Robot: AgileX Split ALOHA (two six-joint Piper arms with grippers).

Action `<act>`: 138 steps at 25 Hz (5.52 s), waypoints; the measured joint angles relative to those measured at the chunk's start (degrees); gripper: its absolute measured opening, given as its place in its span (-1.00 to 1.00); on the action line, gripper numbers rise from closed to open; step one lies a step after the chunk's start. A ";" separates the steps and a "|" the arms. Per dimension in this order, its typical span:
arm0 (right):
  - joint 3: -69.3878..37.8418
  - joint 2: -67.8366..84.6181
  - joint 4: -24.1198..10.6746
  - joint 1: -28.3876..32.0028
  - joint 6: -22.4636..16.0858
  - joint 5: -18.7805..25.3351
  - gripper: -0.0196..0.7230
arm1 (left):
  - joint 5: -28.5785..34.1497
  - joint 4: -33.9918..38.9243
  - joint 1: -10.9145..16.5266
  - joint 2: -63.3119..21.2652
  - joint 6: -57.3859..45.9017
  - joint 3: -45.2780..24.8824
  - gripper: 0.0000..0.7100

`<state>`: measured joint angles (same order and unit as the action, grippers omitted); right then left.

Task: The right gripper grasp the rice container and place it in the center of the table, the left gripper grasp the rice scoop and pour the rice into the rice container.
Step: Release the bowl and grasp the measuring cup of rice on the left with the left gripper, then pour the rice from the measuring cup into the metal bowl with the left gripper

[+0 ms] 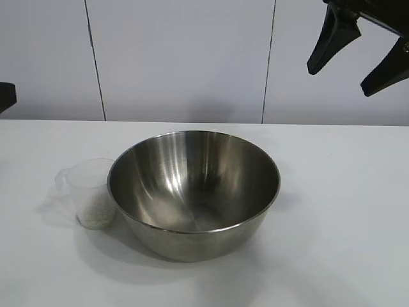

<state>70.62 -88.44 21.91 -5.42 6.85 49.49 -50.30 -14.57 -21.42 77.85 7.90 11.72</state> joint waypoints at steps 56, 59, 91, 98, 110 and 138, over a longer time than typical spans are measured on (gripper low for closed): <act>0.00 0.00 0.00 0.00 0.00 -1.24 0.52 | -15.72 4.78 0.00 34.44 -4.20 1.83 0.61; 0.00 0.00 0.00 0.00 0.00 -1.24 0.52 | -15.72 4.82 0.00 34.56 -4.19 3.28 0.61; 0.00 0.00 0.15 0.00 0.00 -1.35 0.52 | -15.70 4.84 0.00 38.83 -4.15 11.09 0.55; 0.00 0.00 0.15 0.00 0.00 -1.40 0.52 | -15.70 5.25 0.00 38.83 -4.15 11.09 -0.81; 0.00 0.00 0.15 0.00 0.00 -1.39 0.52 | -15.58 5.96 0.00 37.69 -4.52 11.09 -0.97; 0.00 0.00 0.32 0.00 0.00 -1.46 0.52 | 25.32 18.61 -4.54 4.08 -1.73 20.36 -0.97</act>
<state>70.62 -88.44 22.23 -5.42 6.85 48.03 -24.98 4.05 -25.96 81.93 6.17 32.08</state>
